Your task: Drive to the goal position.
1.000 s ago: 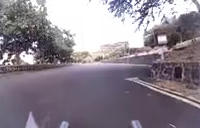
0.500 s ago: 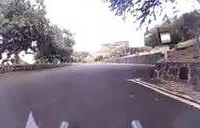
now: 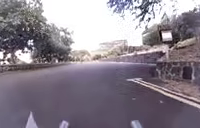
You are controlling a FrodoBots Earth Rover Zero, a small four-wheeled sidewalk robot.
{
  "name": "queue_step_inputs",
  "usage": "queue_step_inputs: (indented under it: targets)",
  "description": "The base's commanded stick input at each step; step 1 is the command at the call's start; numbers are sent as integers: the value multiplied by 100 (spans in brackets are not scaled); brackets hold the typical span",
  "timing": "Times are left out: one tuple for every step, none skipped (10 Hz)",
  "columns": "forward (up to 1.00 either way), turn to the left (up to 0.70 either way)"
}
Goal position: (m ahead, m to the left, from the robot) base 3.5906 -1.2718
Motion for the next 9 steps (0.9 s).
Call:
queue_step_inputs:
  targets:
    - [50,0]
    - [50,0]
    - [50,0]
    - [50,0]
    - [50,0]
    - [50,0]
    - [50,0]
    - [50,0]
    - [50,0]
